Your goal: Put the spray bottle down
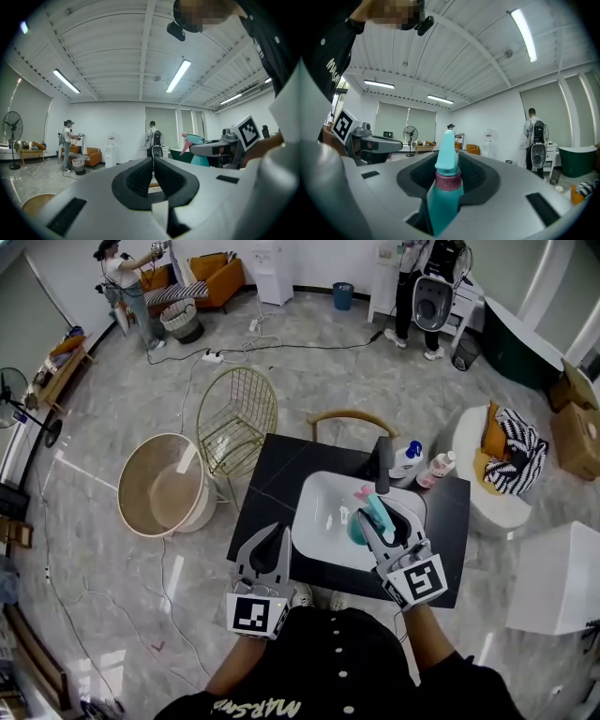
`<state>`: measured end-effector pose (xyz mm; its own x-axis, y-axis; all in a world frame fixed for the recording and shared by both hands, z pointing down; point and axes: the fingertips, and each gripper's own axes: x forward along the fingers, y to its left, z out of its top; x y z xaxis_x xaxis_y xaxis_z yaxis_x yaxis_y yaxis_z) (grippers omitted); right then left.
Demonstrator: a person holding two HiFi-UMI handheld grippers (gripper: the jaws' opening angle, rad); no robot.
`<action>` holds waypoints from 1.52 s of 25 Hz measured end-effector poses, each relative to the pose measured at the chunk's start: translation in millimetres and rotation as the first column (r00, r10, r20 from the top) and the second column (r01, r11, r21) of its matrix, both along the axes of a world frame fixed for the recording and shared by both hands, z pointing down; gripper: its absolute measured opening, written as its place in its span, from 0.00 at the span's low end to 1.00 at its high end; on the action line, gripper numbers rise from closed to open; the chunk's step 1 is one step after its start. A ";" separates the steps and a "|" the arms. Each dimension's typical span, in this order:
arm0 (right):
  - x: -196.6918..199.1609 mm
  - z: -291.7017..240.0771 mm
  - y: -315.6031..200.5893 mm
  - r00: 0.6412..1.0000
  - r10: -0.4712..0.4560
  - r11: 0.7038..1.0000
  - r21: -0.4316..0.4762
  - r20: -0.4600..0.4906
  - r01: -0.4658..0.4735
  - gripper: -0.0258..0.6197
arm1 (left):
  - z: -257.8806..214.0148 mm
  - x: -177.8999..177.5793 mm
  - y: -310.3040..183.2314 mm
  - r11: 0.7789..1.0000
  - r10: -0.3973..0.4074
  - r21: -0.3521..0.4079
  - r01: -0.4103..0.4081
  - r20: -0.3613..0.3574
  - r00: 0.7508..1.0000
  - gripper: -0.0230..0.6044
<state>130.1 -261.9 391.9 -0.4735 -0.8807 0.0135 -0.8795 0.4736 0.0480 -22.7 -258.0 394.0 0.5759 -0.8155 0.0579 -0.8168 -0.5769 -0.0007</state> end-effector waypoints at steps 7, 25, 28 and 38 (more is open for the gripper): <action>-45.0 36.8 -19.6 0.995 -0.099 0.995 -0.034 -0.017 0.098 0.23 | 25.5 -21.6 15.7 0.996 -0.061 -0.067 0.061 0.005 0.998 0.07; -201.3 198.1 -80.1 0.928 -0.373 0.917 -0.149 0.002 0.369 0.23 | 118.0 -62.7 50.4 0.938 -0.188 -0.289 0.193 0.044 0.981 0.07; -211.2 215.7 -83.7 0.923 -0.384 0.911 -0.162 0.009 0.380 0.23 | 129.7 -72.0 50.9 0.925 -0.214 -0.310 0.221 0.057 0.975 0.07; -232.0 234.0 -83.5 0.911 -0.412 0.901 -0.138 0.019 0.410 0.23 | 147.1 -92.0 54.7 0.902 -0.264 -0.334 0.273 0.073 0.962 0.07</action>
<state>-102.0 -345.4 625.9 -0.7922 -0.5972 0.1258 -0.6051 0.7954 -0.0349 -114.7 -203.3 541.1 0.3327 -0.8680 0.3686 -0.9430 -0.3053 0.1321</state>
